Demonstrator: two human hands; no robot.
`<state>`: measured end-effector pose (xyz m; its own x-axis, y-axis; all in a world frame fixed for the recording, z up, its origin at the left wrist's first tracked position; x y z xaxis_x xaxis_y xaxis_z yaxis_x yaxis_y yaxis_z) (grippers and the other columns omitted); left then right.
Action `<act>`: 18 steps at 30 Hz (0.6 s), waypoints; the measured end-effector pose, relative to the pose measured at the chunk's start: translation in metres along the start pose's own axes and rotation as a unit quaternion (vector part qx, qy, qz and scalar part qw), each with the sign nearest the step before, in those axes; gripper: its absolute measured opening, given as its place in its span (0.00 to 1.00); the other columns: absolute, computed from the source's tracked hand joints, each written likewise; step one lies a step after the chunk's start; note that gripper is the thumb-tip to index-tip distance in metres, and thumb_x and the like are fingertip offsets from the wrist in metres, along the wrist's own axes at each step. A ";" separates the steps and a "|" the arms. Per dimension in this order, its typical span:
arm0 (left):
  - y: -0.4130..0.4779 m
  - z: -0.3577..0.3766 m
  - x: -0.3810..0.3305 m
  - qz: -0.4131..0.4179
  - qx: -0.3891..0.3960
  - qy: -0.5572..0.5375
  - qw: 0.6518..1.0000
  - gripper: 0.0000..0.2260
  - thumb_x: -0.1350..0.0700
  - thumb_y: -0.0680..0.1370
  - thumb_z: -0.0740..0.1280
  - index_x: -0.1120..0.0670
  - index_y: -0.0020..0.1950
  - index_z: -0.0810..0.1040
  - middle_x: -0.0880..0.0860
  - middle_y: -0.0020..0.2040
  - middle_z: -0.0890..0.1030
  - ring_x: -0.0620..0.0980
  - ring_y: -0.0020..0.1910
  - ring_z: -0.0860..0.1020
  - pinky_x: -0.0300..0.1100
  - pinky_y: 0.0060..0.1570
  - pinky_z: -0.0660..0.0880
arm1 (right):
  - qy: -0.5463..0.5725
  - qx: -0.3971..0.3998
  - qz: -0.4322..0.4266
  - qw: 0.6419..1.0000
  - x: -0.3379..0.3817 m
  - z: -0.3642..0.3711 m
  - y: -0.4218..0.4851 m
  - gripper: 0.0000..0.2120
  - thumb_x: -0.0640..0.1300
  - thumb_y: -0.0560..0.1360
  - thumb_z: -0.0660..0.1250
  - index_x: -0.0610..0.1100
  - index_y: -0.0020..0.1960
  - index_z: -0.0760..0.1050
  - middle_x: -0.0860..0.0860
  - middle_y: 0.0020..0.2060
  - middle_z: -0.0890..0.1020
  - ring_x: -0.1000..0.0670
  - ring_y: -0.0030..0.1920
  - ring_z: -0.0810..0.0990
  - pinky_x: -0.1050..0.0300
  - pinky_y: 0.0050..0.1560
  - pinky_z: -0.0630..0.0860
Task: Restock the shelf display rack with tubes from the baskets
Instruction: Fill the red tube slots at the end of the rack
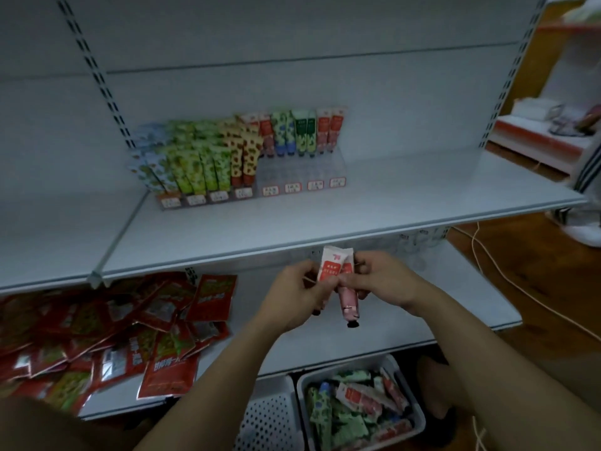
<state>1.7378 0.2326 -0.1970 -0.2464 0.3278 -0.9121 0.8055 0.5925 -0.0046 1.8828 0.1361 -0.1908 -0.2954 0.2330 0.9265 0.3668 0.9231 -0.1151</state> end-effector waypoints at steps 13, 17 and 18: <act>0.066 -0.060 -0.083 0.104 -0.095 0.022 0.990 0.06 0.52 0.78 0.67 0.48 0.53 0.74 0.58 0.38 0.82 0.51 0.34 0.80 0.37 0.33 0.74 | -0.065 -0.046 -0.109 0.991 0.100 -0.059 0.058 0.08 0.41 0.72 0.73 0.39 0.49 0.81 0.40 0.41 0.84 0.47 0.36 0.78 0.54 0.37 0.75; 0.096 -0.075 -0.099 0.107 -0.114 0.052 0.986 0.10 0.52 0.76 0.68 0.49 0.56 0.74 0.52 0.44 0.82 0.49 0.41 0.80 0.46 0.42 0.78 | -0.088 -0.060 -0.128 0.986 0.117 -0.073 0.087 0.08 0.42 0.72 0.73 0.42 0.50 0.81 0.42 0.40 0.84 0.49 0.35 0.78 0.53 0.38 0.76; 0.103 -0.078 -0.103 0.110 -0.123 0.060 0.984 0.10 0.52 0.76 0.69 0.49 0.56 0.74 0.50 0.46 0.82 0.48 0.43 0.80 0.49 0.45 0.79 | -0.093 -0.057 -0.133 0.985 0.120 -0.075 0.096 0.09 0.42 0.72 0.73 0.42 0.51 0.81 0.43 0.39 0.84 0.49 0.35 0.78 0.53 0.38 0.76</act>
<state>1.8041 0.3170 -0.0720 -0.1555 0.5439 -0.8246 0.6949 0.6535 0.3000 1.9489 0.2293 -0.0633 -0.5480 0.0489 0.8351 0.3482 0.9210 0.1746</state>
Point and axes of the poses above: each hand's wrist, its own y-axis towards the middle knuckle, its own z-axis out of the palm, x = y × z, the point moved 2 cm from there along y, towards the middle knuckle
